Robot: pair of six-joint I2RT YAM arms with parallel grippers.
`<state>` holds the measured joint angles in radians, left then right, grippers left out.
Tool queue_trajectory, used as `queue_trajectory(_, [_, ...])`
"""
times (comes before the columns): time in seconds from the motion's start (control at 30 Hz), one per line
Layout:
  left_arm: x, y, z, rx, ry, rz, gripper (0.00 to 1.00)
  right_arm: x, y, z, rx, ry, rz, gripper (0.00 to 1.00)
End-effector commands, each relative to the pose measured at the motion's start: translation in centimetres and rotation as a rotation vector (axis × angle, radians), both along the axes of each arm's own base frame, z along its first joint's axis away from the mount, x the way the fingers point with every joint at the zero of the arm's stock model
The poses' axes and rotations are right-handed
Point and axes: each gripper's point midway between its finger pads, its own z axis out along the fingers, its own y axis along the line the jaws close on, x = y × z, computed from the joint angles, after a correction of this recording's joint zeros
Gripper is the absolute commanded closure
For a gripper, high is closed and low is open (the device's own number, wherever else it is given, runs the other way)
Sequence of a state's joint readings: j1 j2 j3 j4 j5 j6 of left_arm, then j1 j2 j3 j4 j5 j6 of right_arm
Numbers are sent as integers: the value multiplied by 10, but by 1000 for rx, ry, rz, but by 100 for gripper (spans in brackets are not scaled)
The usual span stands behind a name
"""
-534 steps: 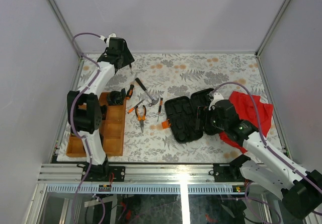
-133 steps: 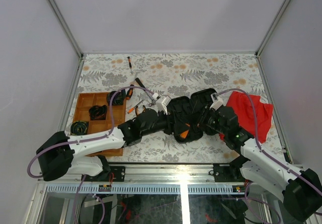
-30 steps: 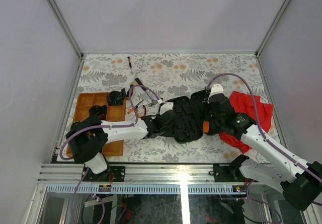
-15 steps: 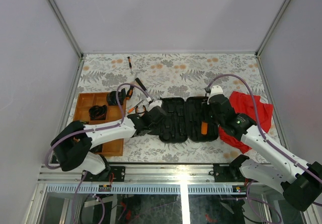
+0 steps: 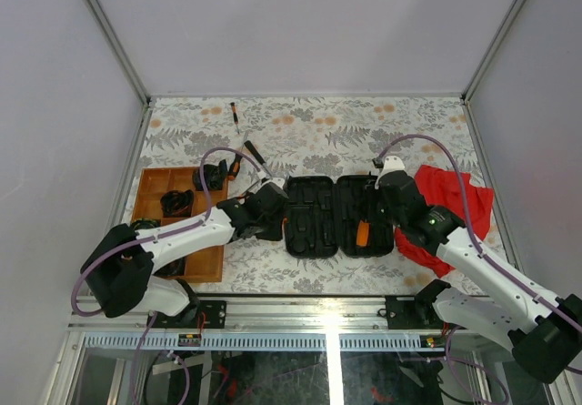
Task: Sort the tools into containers
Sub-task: Place the screwdriver in the storage box.
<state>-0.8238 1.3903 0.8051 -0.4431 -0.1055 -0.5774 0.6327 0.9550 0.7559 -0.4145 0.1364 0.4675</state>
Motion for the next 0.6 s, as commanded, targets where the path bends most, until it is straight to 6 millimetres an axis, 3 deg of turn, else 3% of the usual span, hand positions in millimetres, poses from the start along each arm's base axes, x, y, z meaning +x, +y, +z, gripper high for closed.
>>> queue_trajectory(0.0, [1, -9, 6, -37, -15, -42, 76, 6, 3, 27, 83, -52, -44, 100])
queue_trajectory(0.17, [3, -10, 18, -69, -38, -30, 57, 3, 0, 29, 96, -54, -64, 100])
queue_trajectory(0.37, [5, -13, 47, -146, -103, -10, 47, 4, 3, 34, 123, -59, -70, 100])
queue_trajectory(0.57, [-5, -46, 103, -340, -223, -124, 37, -3, 46, 49, 306, -27, 81, 100])
